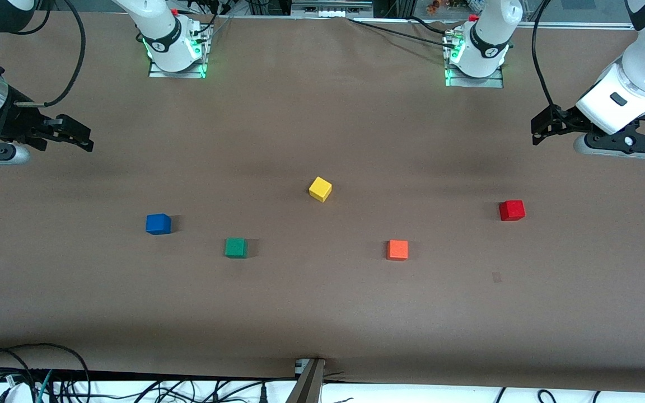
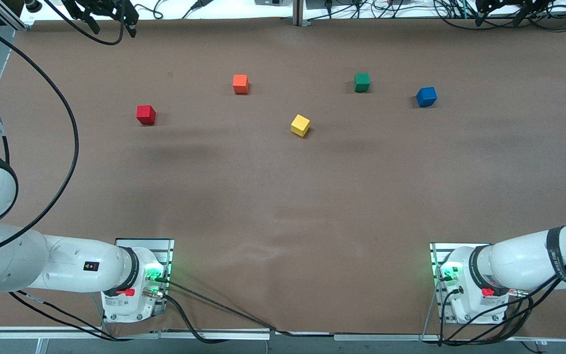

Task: Pass red block to right arm, stack on blue

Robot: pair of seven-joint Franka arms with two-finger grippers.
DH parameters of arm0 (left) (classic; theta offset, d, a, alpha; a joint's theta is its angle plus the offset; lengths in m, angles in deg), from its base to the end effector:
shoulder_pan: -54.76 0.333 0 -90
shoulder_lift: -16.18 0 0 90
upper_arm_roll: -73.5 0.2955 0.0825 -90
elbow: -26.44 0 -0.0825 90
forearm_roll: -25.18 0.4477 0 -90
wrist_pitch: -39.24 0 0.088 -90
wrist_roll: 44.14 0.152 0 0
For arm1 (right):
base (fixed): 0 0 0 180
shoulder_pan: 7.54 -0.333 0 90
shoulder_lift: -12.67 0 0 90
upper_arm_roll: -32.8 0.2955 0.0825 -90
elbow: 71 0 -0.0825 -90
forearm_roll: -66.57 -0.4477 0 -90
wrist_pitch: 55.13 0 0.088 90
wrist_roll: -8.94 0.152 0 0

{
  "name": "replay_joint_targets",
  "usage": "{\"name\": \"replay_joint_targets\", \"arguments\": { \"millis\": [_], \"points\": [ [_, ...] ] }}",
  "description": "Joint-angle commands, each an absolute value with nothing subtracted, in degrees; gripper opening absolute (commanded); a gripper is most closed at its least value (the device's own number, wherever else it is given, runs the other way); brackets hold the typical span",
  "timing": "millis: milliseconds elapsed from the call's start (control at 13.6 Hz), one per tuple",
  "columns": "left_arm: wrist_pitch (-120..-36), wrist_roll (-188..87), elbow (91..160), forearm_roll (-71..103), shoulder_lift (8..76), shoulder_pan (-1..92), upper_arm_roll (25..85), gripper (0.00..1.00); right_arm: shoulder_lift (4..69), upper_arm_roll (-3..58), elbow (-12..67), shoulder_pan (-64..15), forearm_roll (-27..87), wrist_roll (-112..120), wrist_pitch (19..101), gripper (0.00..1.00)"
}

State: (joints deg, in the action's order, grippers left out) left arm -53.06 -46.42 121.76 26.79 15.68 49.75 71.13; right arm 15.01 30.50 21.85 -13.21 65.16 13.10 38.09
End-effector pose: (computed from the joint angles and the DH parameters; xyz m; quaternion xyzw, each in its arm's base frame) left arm 0.6096 -0.0748 0.5181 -0.9986 0.0453 0.0207 0.0160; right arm 0.6292 0.0410 0.5117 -0.9998 0.0078 0.0179 0.0103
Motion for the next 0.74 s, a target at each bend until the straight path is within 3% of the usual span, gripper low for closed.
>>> {"name": "replay_joint_targets", "arguments": {
  "millis": [0,662],
  "points": [
    [-51.73,-46.33,119.87,27.38,16.44,49.40,71.13,1.00,14.69,30.60,21.20,-13.26,65.60,12.71,37.68,1.00],
    [-50.34,-46.42,119.87,27.37,16.62,49.58,71.22,1.00,14.69,30.69,21.20,-13.34,65.42,12.72,37.77,1.00]
  ]
}}
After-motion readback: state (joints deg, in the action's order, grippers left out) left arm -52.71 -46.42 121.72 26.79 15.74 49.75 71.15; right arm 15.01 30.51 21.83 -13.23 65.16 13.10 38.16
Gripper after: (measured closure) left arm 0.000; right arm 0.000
